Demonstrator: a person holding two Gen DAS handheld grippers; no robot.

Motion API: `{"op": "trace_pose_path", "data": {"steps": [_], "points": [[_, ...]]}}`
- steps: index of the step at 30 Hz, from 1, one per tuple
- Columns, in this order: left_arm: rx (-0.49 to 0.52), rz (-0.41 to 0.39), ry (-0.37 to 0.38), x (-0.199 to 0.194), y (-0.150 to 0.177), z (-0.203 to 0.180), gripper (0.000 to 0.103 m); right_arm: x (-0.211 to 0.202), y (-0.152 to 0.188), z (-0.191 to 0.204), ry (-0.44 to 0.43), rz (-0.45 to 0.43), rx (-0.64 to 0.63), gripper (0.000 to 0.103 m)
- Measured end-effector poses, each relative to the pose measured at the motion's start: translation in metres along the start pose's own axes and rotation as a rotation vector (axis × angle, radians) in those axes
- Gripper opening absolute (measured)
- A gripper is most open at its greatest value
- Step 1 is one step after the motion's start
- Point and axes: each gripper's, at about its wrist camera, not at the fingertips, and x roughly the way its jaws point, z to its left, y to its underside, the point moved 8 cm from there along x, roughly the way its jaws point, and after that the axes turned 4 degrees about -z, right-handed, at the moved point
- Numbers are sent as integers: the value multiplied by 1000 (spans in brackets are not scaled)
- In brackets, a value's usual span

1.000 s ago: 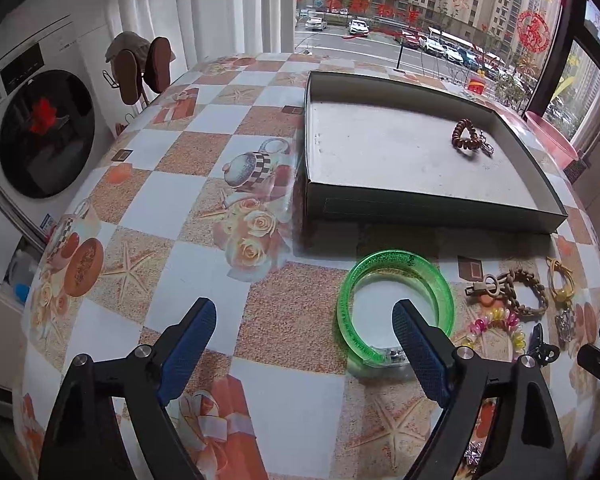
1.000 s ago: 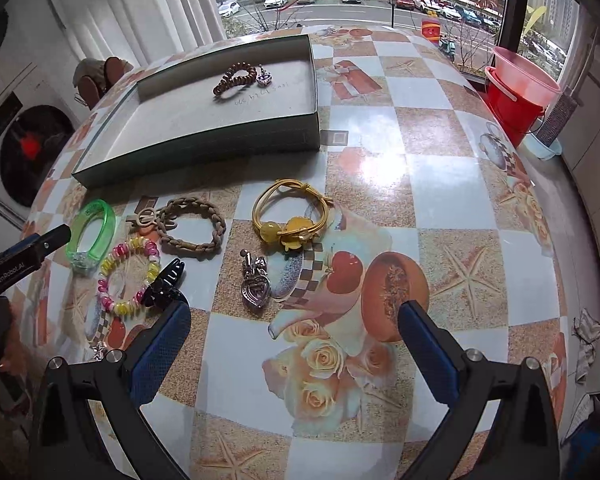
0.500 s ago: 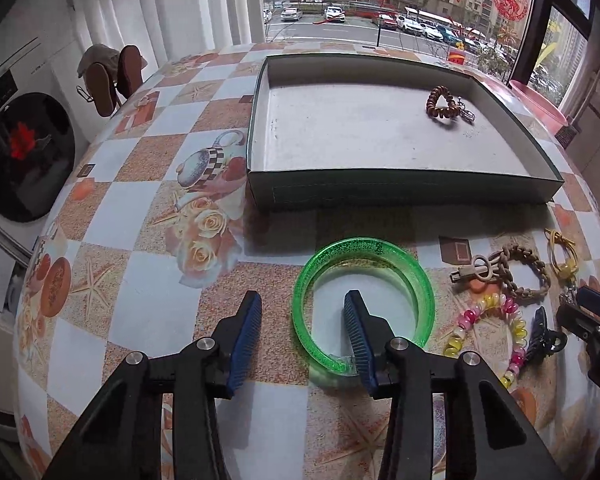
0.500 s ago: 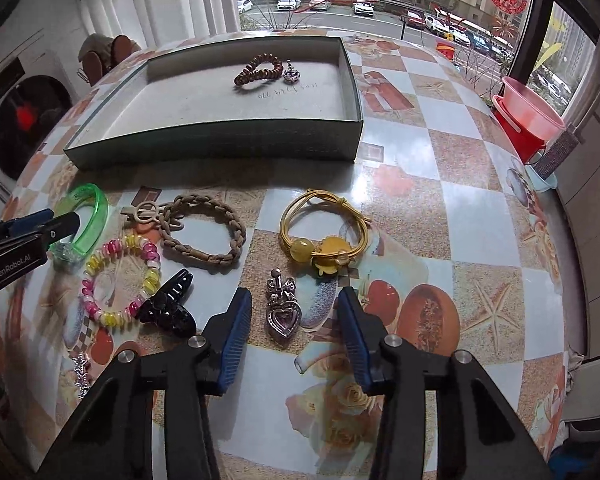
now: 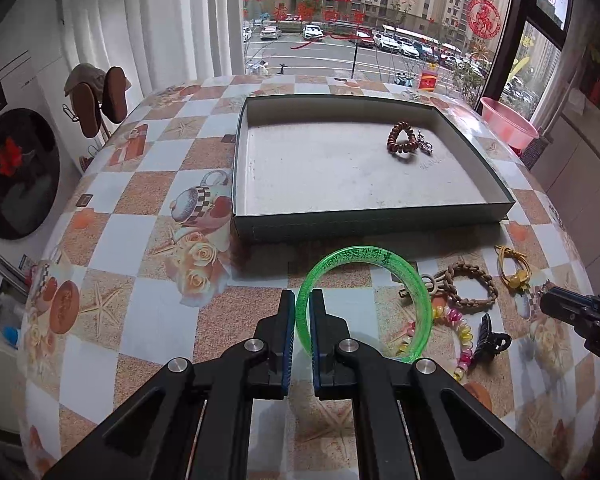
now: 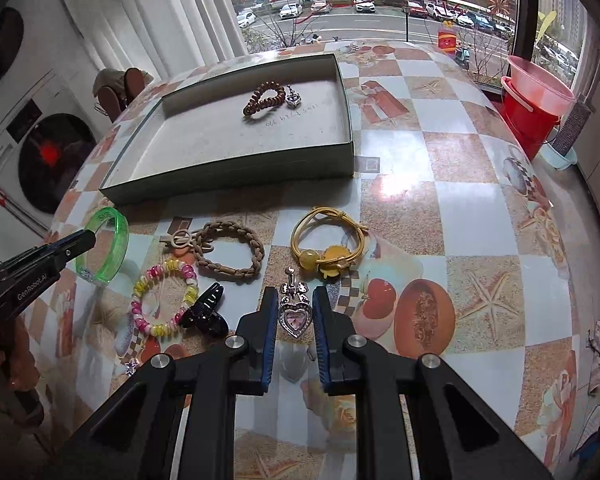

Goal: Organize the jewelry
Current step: 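Withdraw both tools from the tray back toward the jewelry row, then grasp the green bangle with the left tool while the right tool grasps another heart pendant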

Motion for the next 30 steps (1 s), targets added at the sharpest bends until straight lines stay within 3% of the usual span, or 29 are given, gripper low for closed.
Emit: {"op": "trace_pose_path", "data": {"steps": [10,17,24,30], "points": [[-3,-64,33,-30,-49,-3,20,-27,-61,14,-108,-76,36,19],[-41,-91,18,-30,-98,5,20,-30,-129,24,-142,-107,30,19],[-66,-74,-11,5,-140,8,20,4,-185,20,-98,-86,16,19],[-54,-17,-50,56,-145,3,20,49,-190,18,-73,-17,-8,19]]}}
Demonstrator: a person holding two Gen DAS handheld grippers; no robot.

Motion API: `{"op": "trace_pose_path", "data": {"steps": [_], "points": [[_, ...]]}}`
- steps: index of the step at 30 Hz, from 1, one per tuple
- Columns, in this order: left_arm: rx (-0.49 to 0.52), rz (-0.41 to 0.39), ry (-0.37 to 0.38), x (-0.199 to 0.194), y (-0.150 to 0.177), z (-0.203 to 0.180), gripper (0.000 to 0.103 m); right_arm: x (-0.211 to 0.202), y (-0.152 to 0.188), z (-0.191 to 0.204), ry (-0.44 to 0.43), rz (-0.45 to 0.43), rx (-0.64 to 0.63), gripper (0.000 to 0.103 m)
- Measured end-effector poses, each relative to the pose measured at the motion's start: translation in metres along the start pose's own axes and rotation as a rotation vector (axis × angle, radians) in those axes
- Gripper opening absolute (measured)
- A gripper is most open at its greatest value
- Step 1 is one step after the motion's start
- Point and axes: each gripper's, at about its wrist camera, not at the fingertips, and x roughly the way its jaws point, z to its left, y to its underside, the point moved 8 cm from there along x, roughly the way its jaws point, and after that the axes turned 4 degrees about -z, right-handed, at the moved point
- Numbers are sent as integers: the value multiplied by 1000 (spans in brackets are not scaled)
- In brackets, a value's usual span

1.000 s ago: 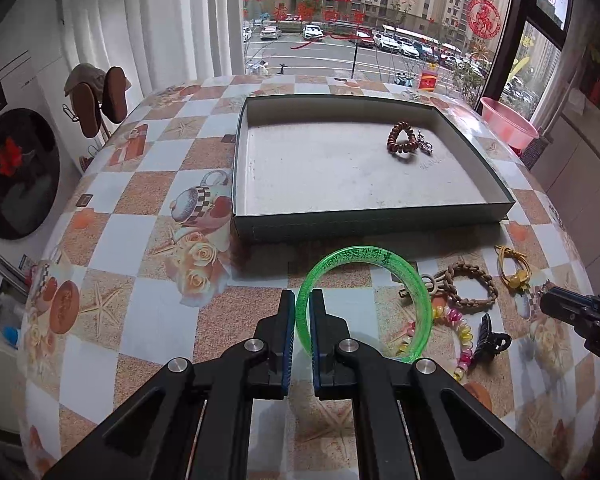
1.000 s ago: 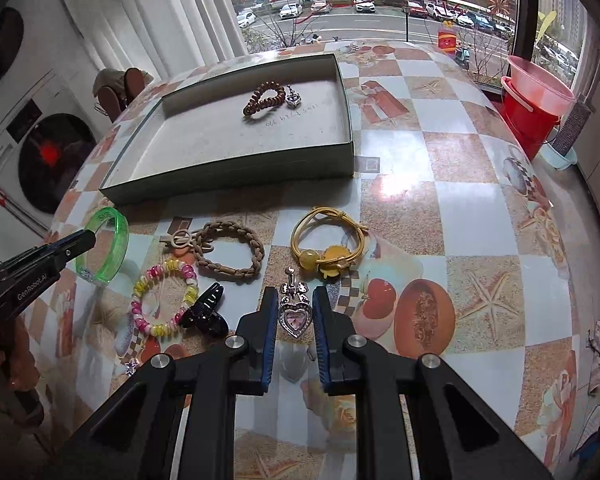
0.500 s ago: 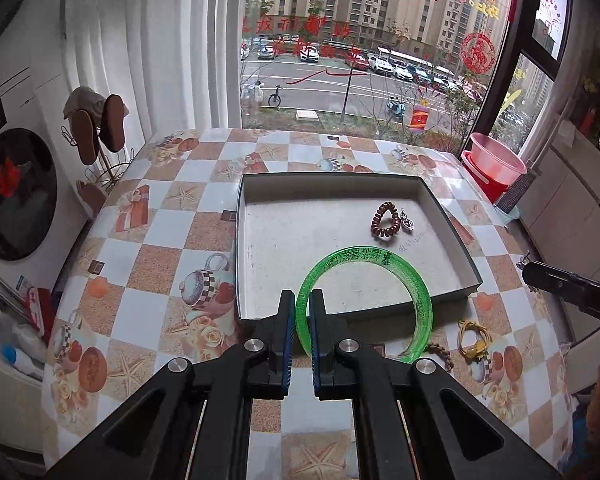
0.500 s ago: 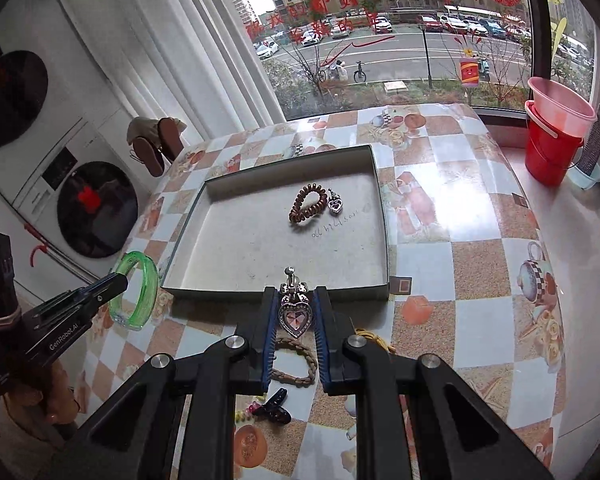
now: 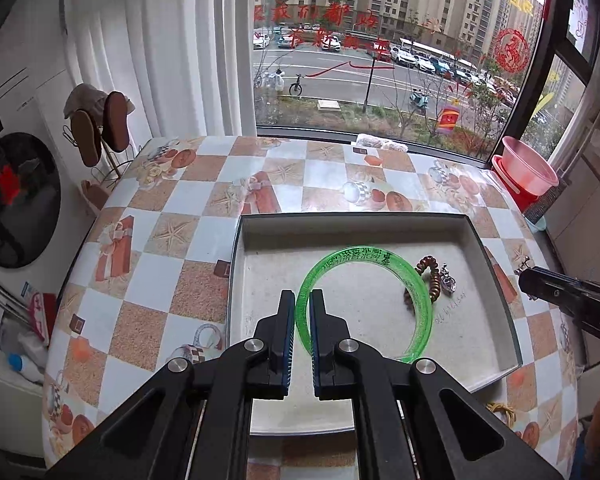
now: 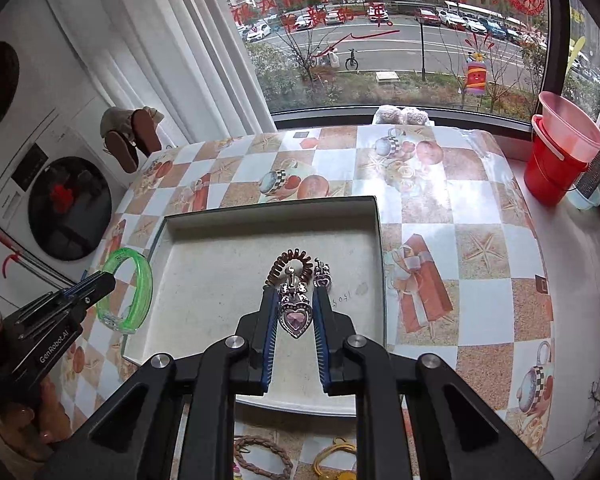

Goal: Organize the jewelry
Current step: 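Grasp the green bangle with the left tool while the right tool grasps another heart pendant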

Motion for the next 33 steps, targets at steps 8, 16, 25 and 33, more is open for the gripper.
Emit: {"op": "trace_pose_path", "data": {"steps": [8,16,25,33], "points": [[118,33,-49,46,19,-18,20,61,31,-7,0,116,14,19],[114,43,-71,66,25,-14,20,83,41,-11,23,135,-11,19],[129,44,-111,77,29,-11,21,95,40,-11,70,113,-59,19],[112,11,-125,69,28,-7,21,92,40,-10,30,102,-32,41]]}}
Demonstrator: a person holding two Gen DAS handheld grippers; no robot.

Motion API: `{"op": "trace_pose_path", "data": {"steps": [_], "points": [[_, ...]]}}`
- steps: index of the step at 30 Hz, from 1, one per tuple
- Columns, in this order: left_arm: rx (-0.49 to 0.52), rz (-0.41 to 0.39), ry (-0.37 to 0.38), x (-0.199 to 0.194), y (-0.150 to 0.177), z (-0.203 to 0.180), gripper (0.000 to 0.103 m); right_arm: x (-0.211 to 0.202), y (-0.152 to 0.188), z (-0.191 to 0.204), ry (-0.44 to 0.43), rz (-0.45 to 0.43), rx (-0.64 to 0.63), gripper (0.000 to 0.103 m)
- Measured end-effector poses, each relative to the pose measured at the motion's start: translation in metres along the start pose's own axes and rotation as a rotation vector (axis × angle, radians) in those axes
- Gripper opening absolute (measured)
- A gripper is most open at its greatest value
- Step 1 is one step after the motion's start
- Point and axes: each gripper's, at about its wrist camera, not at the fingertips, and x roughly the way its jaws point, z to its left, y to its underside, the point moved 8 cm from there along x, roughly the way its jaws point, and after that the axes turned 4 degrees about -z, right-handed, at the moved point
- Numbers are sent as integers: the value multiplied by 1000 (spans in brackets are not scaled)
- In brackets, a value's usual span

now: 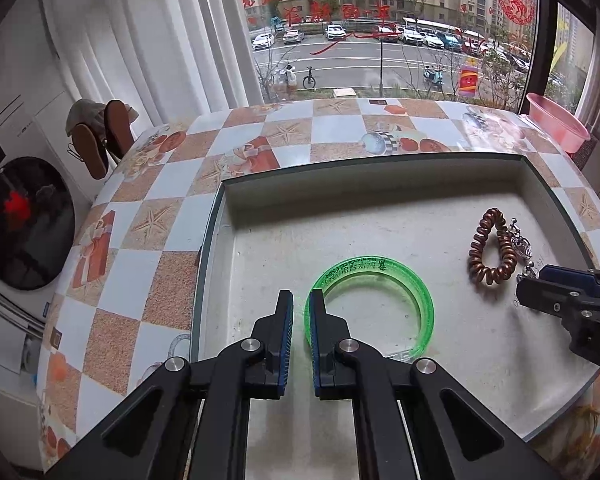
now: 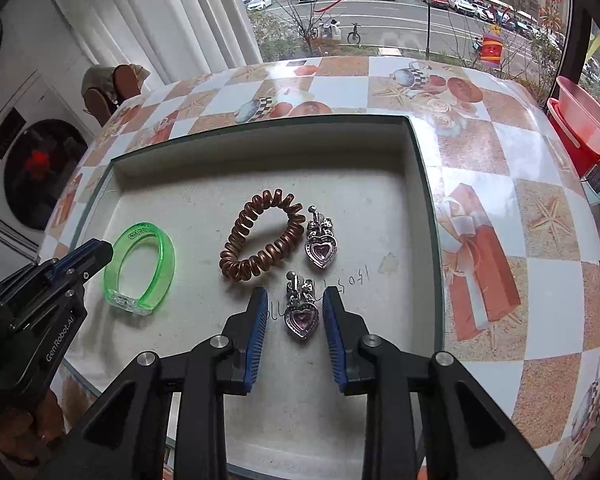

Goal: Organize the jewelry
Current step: 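Grasp the green bangle with the left tool while the right tool grasps another heart pendant, then release the bangle and pendant in the tray and withdraw both tools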

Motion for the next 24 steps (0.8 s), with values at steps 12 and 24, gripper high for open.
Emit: {"op": "trace_pose_path", "data": {"steps": [12,24], "points": [[-61,-110,10,-56,3,17,103,-47,1,12,-61,-70,38,63],[-42,-170,37,-142,51,33,103,-133,44,22,-102,-149,76,84]]}}
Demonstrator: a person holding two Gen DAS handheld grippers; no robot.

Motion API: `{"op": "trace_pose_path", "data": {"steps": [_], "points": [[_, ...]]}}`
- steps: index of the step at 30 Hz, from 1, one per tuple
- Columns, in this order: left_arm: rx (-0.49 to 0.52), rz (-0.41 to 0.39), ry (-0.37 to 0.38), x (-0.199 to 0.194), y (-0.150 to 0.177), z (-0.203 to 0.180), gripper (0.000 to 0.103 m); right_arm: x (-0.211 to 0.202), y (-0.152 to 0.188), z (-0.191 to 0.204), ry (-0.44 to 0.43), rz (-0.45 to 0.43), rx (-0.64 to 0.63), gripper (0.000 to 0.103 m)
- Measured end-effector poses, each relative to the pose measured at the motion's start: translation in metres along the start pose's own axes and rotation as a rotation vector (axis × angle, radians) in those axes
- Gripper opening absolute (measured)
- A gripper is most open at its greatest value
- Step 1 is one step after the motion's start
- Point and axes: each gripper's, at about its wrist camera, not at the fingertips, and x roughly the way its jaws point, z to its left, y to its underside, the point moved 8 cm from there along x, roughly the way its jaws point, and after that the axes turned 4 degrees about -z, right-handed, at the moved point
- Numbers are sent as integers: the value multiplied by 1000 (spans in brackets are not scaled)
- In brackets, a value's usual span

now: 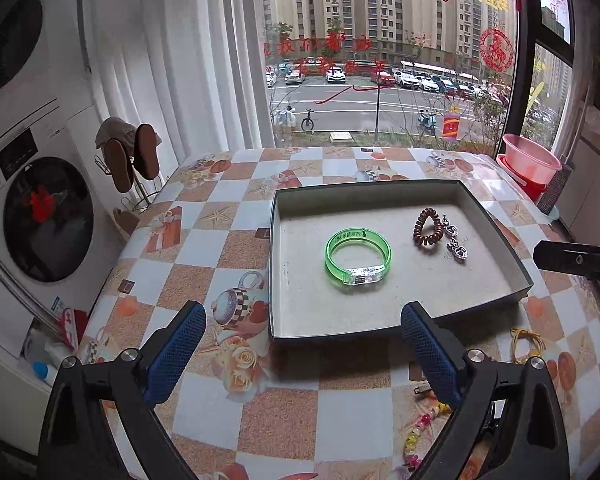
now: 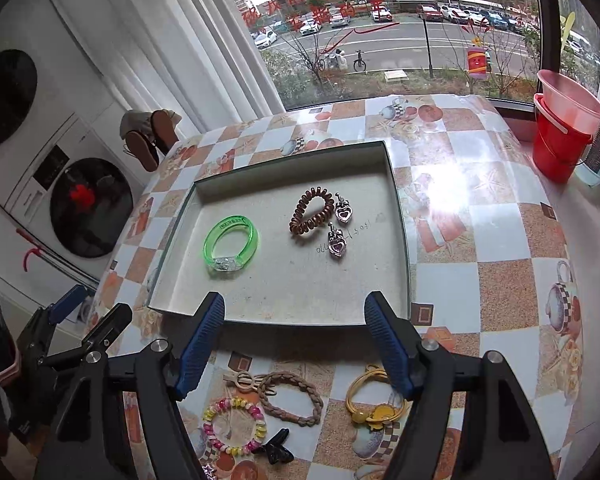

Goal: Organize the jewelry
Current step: 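Release the bangle and pendant in the tray and withdraw both tools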

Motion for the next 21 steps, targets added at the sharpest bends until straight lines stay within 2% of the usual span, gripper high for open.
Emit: {"op": "trace_pose_path", "data": {"steps": [1,12,13,14,21], "points": [[2,-2,3,-6,4,0,103,-7,3,2,-4,-11,0,88],[-20,-13,24,-57,41,4,103,-54,44,28,-46,-44,-3,89],[-22,-12,26,-59,44,4,103,-55,49,30,-48,-38,-7,101],[-24,-8,28,-62,48,5,103,-57,53,31,-49,-41,-12,103],[-39,34,33,-61,78,8,103,-62,85,30,-28,-57,-28,103]]}}
